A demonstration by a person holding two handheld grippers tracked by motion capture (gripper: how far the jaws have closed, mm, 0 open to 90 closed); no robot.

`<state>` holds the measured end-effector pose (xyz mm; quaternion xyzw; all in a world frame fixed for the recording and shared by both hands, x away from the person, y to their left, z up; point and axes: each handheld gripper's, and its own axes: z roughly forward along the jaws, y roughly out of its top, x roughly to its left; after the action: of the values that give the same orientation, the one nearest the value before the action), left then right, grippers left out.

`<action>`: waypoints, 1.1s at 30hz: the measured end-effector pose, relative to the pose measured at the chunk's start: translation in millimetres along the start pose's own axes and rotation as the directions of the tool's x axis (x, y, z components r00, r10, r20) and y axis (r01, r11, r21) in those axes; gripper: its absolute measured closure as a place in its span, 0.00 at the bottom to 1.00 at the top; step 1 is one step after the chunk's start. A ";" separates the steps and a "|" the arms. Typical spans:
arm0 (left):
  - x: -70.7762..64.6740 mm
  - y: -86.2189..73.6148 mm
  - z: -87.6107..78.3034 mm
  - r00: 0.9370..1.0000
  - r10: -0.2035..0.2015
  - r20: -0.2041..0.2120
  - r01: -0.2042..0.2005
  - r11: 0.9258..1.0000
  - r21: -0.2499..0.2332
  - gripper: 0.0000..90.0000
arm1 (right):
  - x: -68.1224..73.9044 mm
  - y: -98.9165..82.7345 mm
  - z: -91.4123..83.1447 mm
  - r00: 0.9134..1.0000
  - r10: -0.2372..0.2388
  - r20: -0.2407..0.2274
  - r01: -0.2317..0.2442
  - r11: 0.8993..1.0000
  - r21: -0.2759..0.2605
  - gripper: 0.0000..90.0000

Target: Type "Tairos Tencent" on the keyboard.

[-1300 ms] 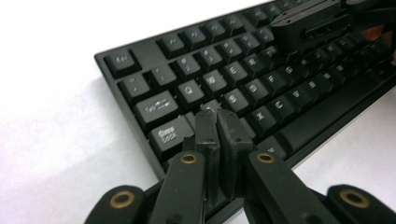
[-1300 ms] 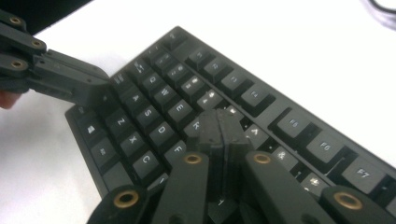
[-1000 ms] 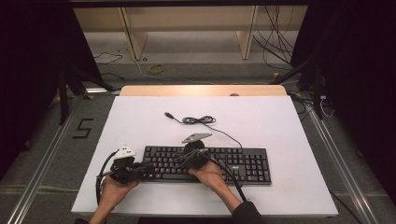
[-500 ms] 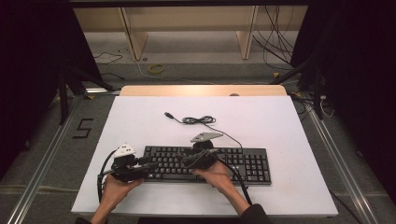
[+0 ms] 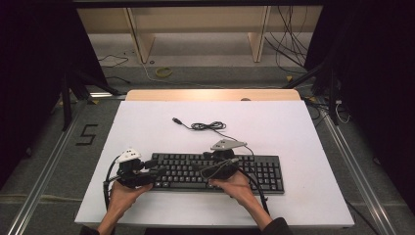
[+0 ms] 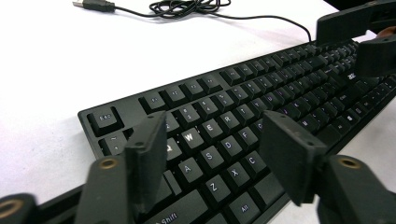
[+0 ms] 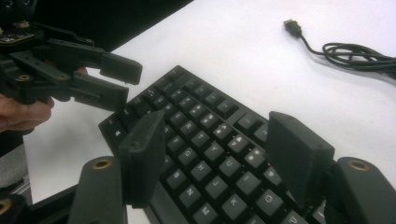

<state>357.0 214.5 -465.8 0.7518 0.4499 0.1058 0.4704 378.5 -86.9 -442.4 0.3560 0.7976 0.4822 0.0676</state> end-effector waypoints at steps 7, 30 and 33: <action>2.8 -0.6 4.0 1.000 0.008 -0.028 -0.007 1.000 0.029 0.70 | -5.6 -1.0 -5.3 1.000 0.003 0.015 -0.003 1.000 -0.005 0.41; 0.9 -2.8 20.6 0.996 0.058 -0.066 -0.045 0.982 0.184 0.99 | -12.9 -1.5 -4.3 0.999 0.004 0.047 -0.004 1.000 0.006 0.40; 0.2 -3.3 21.3 0.996 0.060 -0.062 -0.047 0.980 0.192 1.00 | -13.0 -1.9 -4.0 0.999 0.004 0.049 -0.004 1.000 0.006 0.40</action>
<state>367.6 202.1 -479.9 0.8010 0.4533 0.1002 0.3779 385.4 -98.6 -444.9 0.3694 0.7966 0.4709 0.0852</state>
